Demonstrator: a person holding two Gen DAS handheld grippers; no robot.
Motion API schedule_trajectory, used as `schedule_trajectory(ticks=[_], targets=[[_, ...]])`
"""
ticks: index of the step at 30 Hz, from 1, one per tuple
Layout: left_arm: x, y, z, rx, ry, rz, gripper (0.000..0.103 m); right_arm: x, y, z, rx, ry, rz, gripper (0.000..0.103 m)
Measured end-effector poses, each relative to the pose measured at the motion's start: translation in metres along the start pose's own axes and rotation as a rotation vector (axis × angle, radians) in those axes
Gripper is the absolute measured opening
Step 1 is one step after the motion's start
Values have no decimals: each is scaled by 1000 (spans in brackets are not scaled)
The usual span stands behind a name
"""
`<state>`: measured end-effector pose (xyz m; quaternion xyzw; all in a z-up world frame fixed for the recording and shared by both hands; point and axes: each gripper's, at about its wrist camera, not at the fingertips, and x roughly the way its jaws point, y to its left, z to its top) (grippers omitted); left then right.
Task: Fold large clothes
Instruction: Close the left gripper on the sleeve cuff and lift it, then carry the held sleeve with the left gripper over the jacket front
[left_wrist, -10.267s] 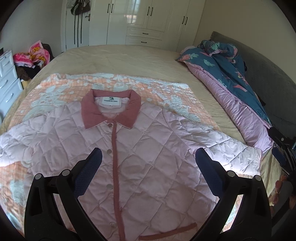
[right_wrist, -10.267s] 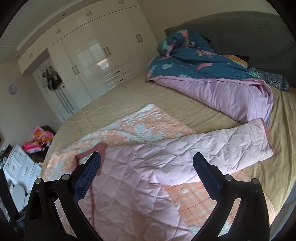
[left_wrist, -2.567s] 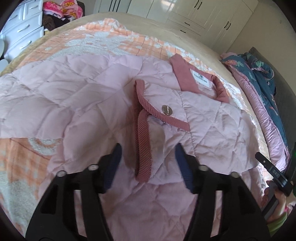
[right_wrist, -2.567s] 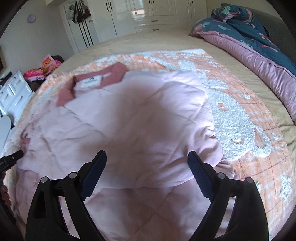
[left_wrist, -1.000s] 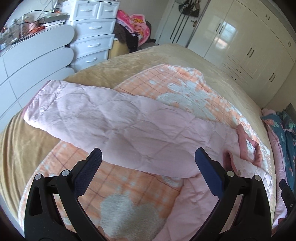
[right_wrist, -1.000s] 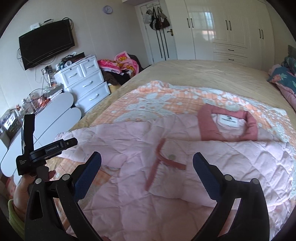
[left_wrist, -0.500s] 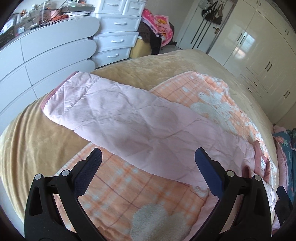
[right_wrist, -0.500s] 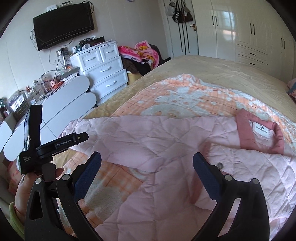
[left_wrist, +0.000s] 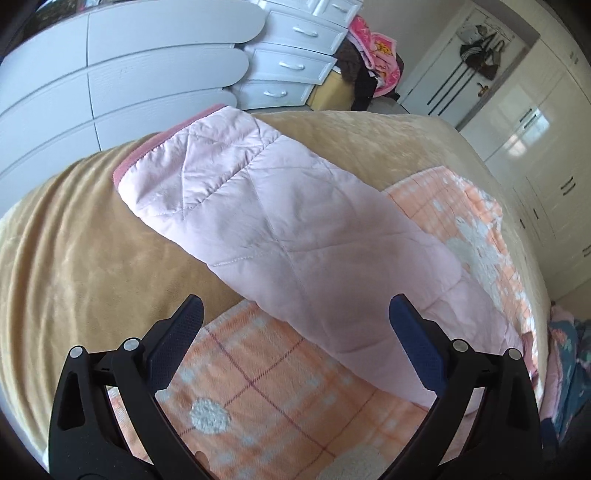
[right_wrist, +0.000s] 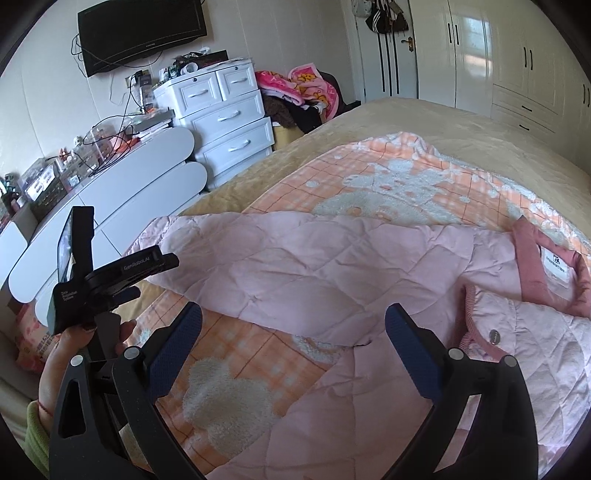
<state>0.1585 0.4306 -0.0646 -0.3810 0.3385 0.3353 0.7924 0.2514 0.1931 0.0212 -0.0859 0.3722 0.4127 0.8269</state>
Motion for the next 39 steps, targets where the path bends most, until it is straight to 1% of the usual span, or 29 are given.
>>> schedule_trajectory(ticks=[4, 6, 7, 10, 14, 15, 16, 17, 18, 19, 21, 24, 27, 32, 35, 39], targets=[[14, 10, 5, -62, -14, 10, 94, 1, -5, -3, 13, 4, -9, 99], [23, 13, 9, -95, -3, -23, 94, 1, -11, -5, 23, 7, -14, 99], [27, 16, 11, -112, -7, -27, 94, 0, -13, -6, 25, 7, -16, 99], [37, 29, 18, -189, -23, -74, 94, -6, -22, -9, 25, 2, -34, 99], [43, 45, 21, -261, -49, -110, 94, -16, -40, -14, 55, -11, -60, 99], [41, 46, 21, -267, -60, -115, 90, -18, -44, -16, 64, -14, -62, 99], [40, 45, 23, -258, -66, -108, 68, -20, -49, -18, 76, -17, -64, 99], [38, 45, 24, -248, -73, -87, 58, -22, -54, -20, 88, -19, -70, 99], [38, 46, 25, -253, -80, -91, 43, -24, -57, -22, 96, -20, -74, 99], [34, 50, 25, -270, -91, -120, 29, -26, -61, -24, 106, -23, -78, 99], [23, 49, 28, -267, -122, -142, 19, -30, -69, -29, 131, -23, -83, 99], [-3, 32, 33, -208, -183, -166, 15, -41, -79, -35, 159, -37, -87, 99], [-28, 14, 34, -155, -224, -187, 13, -54, -89, -40, 189, -54, -95, 99], [-71, -14, 33, -92, -293, -257, 11, -73, -105, -50, 231, -79, -111, 99], [-95, -31, 28, -50, -331, -290, 11, -87, -112, -56, 246, -93, -125, 99], [-119, -53, 15, 11, -353, -341, 10, -105, -122, -64, 265, -119, -149, 99]])
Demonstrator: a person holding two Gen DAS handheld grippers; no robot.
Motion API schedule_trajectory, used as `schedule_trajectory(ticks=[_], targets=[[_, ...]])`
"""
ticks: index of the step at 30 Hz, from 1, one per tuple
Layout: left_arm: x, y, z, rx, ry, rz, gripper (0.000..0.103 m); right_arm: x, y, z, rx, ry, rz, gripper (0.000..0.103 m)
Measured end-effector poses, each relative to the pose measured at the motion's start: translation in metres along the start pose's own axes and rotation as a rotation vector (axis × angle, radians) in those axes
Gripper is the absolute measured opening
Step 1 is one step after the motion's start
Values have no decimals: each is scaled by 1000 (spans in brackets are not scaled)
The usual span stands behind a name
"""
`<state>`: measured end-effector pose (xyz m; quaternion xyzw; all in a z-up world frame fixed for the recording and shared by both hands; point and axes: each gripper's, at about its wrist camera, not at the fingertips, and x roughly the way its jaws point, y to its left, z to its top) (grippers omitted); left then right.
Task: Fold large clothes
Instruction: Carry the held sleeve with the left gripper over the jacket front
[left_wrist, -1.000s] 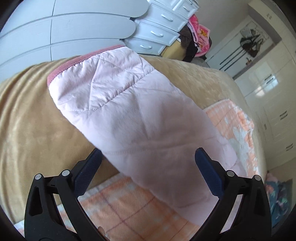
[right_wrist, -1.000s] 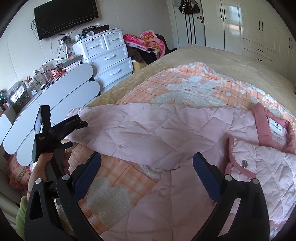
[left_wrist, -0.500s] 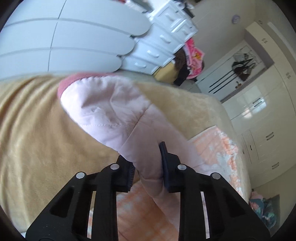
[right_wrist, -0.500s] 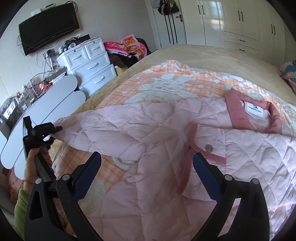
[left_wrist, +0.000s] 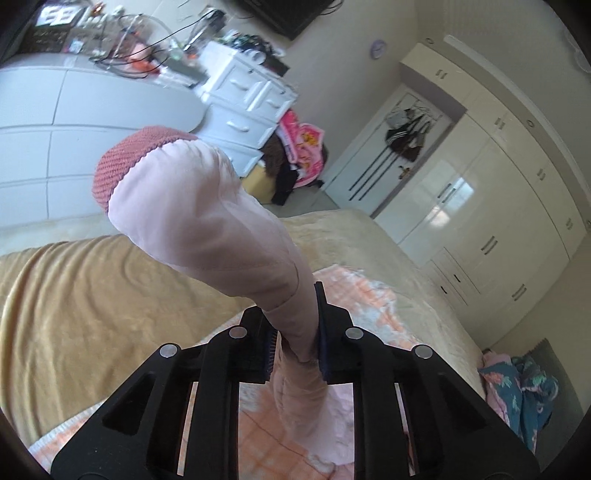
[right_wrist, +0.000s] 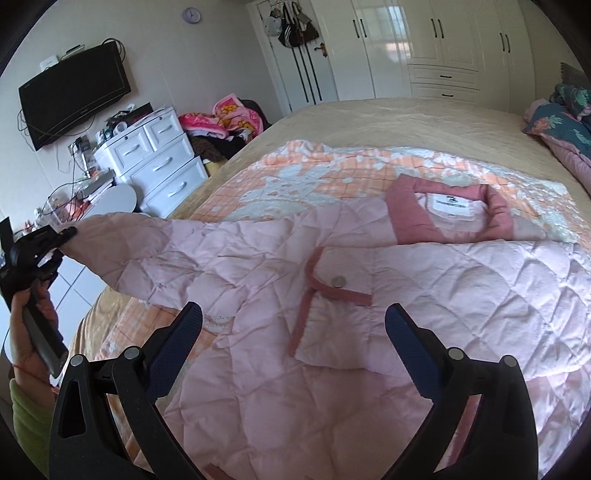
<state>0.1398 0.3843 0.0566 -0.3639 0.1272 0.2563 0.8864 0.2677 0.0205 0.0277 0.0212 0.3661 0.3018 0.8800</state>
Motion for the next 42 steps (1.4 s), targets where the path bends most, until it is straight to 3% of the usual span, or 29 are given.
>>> schedule_trajectory(ticks=[13, 19, 22, 31, 42], targets=[[-42, -92, -46, 187, 25, -225, 9, -47, -54, -19, 118, -45, -63, 99], [-51, -135, -71, 285, 67, -340, 9, -70, -85, -34, 182, -60, -112, 99], [-47, -149, -85, 285, 119, -411, 9, -82, -99, -43, 230, -70, -119, 99], [-57, -184, -117, 395, 129, -485, 9, -102, -125, -52, 285, -85, -170, 99], [-54, -200, -146, 435, 206, -592, 9, -123, -143, -52, 310, -122, -199, 99]])
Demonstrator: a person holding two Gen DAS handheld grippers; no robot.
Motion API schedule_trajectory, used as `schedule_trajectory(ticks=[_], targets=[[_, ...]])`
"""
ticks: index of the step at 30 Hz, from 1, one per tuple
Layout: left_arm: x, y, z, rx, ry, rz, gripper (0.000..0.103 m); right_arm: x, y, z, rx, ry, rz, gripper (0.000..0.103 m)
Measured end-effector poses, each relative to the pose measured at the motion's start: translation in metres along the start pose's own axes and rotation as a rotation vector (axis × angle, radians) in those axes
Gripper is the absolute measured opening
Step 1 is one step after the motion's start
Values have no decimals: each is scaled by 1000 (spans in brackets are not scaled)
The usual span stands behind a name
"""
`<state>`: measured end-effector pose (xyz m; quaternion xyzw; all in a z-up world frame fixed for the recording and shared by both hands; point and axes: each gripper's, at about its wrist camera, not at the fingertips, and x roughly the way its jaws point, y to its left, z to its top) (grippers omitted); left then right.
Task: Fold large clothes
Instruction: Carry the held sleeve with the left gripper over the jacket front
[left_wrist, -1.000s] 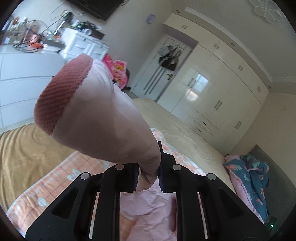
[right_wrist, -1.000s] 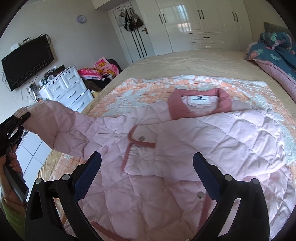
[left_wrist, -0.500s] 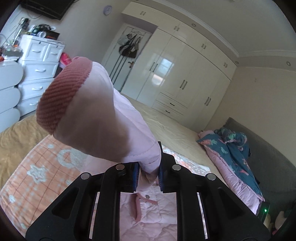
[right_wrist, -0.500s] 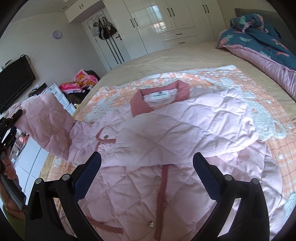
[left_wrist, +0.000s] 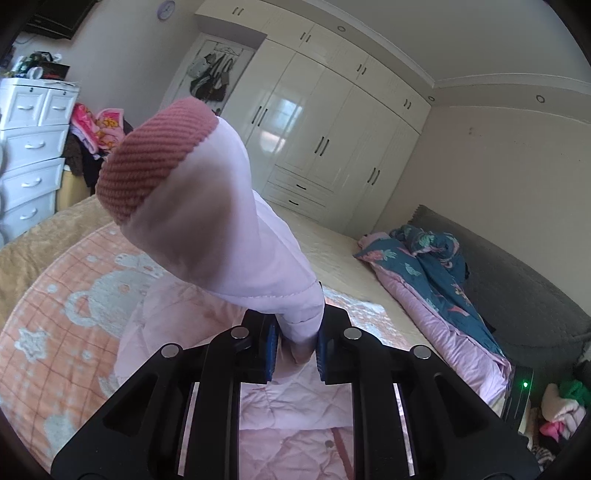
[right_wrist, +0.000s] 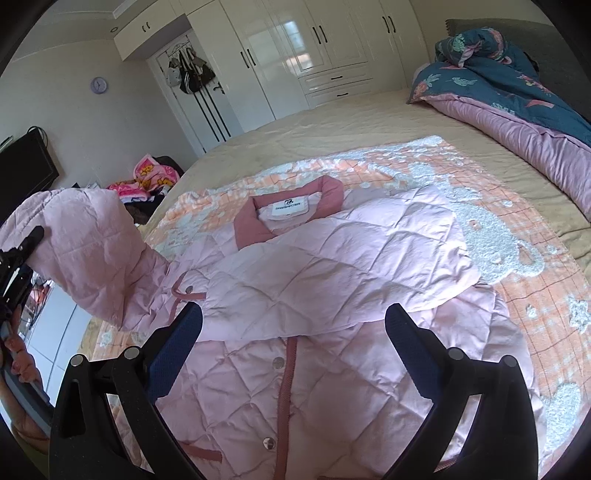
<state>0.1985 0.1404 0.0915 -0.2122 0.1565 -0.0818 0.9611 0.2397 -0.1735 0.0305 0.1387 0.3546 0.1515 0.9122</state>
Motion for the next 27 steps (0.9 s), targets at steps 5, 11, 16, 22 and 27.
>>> schedule_trajectory(ticks=[5, 11, 16, 22, 27], targets=[[8, -7, -4, 18, 16, -20, 9, -10, -10, 2, 17, -17, -14, 99], [22, -28, -18, 71, 64, -70, 9, -23, -20, 3, 37, -40, -30, 99], [44, -48, -41, 137, 141, -110, 10, -30, -31, 3, 53, -50, -49, 99], [69, -71, -72, 235, 229, -118, 12, -34, -52, 2, 102, -64, -68, 99], [88, -81, -97, 280, 313, -131, 14, -36, -67, 1, 140, -70, -77, 99]])
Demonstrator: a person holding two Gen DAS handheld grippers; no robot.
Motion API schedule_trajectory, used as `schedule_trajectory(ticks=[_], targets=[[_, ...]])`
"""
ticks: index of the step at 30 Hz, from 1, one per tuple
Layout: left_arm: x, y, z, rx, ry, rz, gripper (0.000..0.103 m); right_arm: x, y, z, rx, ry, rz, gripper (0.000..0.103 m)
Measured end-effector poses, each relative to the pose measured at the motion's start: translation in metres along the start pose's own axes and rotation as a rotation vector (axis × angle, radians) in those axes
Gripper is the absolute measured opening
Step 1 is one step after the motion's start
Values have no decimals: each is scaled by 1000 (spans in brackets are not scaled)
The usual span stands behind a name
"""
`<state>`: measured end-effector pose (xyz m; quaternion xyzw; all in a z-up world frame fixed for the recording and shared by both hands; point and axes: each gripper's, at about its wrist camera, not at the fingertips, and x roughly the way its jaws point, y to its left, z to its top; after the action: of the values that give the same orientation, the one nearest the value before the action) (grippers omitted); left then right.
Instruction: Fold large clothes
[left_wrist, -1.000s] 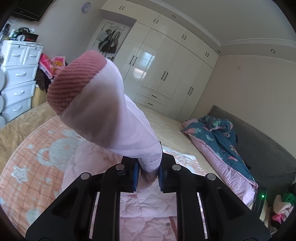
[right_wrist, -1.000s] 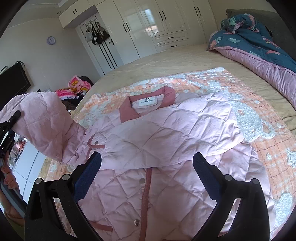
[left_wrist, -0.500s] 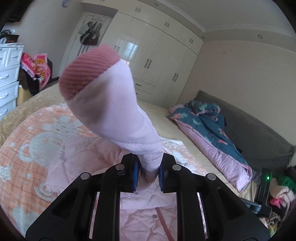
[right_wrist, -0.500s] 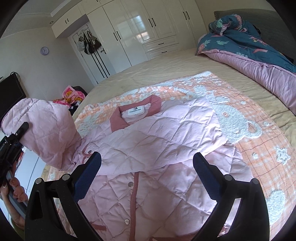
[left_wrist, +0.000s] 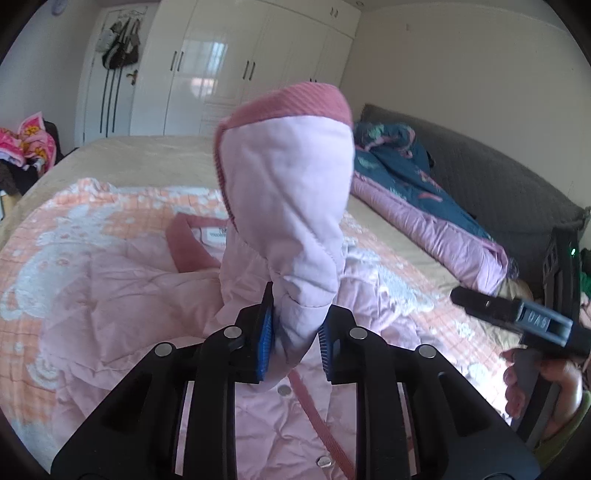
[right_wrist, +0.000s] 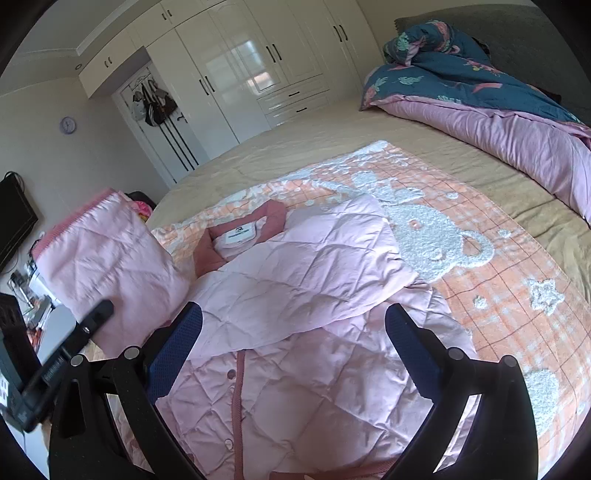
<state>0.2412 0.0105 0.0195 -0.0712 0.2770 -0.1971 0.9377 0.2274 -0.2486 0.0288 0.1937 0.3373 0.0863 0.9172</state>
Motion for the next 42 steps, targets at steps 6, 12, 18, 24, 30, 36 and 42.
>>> schedule_trajectory(ticks=[6, 12, 18, 24, 30, 36, 42], targets=[[29, -12, -16, 41, 92, 11, 15, 2, -15, -1, 40, 1, -10, 99], [50, -28, -33, 112, 175, 11, 22, 3, -25, -2, 65, 0, -14, 99], [59, -45, -45, 151, 242, -36, 53, 3, -32, -3, 82, 9, -13, 99], [53, -52, -41, 169, 275, -38, 82, -1, -35, -1, 89, 9, -13, 99], [28, -40, -20, 109, 210, -69, 91, 4, -32, -4, 81, 35, -6, 99], [11, 4, 1, 14, 163, 46, 94, 34, -7, -21, 23, 150, 27, 99], [-7, 70, 16, -78, 118, 222, 94, 79, 15, -50, 7, 266, 40, 99]])
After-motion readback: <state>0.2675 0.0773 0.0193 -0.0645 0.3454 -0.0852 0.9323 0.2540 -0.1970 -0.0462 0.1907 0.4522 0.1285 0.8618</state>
